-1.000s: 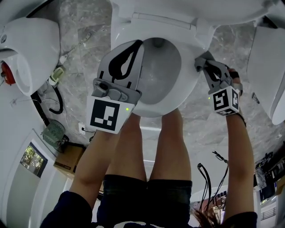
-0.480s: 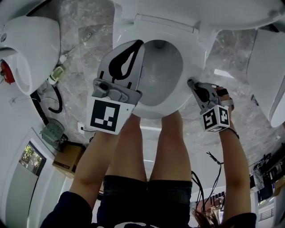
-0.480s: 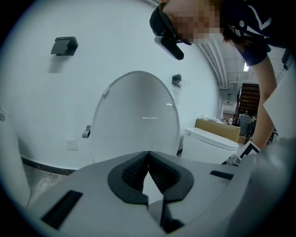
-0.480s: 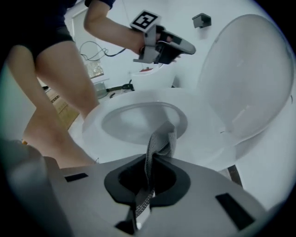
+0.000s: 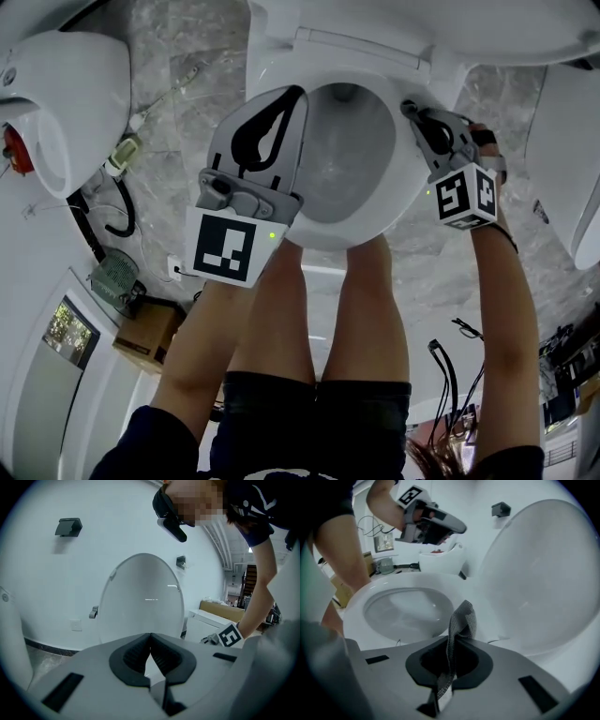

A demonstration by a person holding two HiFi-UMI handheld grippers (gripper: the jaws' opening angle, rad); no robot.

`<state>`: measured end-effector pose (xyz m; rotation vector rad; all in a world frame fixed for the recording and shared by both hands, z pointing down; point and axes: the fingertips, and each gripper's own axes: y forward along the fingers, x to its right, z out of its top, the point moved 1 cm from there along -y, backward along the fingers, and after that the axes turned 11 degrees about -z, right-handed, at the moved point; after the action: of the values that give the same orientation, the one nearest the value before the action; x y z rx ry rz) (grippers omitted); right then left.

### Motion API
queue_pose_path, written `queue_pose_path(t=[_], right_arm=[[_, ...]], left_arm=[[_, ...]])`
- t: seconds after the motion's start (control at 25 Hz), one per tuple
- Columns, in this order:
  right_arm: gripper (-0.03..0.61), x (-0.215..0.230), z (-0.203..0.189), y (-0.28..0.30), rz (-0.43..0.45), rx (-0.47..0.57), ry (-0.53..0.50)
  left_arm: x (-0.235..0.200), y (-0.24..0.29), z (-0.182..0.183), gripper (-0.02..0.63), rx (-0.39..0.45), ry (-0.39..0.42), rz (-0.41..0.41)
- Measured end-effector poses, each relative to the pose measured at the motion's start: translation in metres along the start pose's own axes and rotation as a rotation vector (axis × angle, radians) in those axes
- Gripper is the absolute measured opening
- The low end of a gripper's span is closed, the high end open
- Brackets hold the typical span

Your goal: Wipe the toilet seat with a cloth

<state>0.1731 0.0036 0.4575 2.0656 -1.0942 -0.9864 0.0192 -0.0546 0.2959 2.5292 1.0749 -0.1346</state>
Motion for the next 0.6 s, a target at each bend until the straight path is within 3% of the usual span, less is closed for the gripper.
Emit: queue_pose_path(t=[0.24,0.32,0.44,0.6], right_arm=[[0.026,-0.124,-0.007,-0.038,0.376,-0.061,-0.208],[0.026,-0.151,-0.003,-0.046,0.458,-0.051,-0.276],[0.026,-0.144,-0.004,-0.034,0.454,-0.043,-0.352],[0.026,-0.085,-0.003,0.002,0.336,-0.113,-0.281]], left_arm=[[-0.006,-0.007,-0.001,0.020,0.003,-0.012,0.007],[-0.008,-0.009,-0.001,0.020,0.003,-0.013,0.009],[-0.012,-0.012,0.000,0.020,0.002,-0.006,0.012],[-0.020,-0.020,0.003,0.020,0.002,-0.006,0.032]])
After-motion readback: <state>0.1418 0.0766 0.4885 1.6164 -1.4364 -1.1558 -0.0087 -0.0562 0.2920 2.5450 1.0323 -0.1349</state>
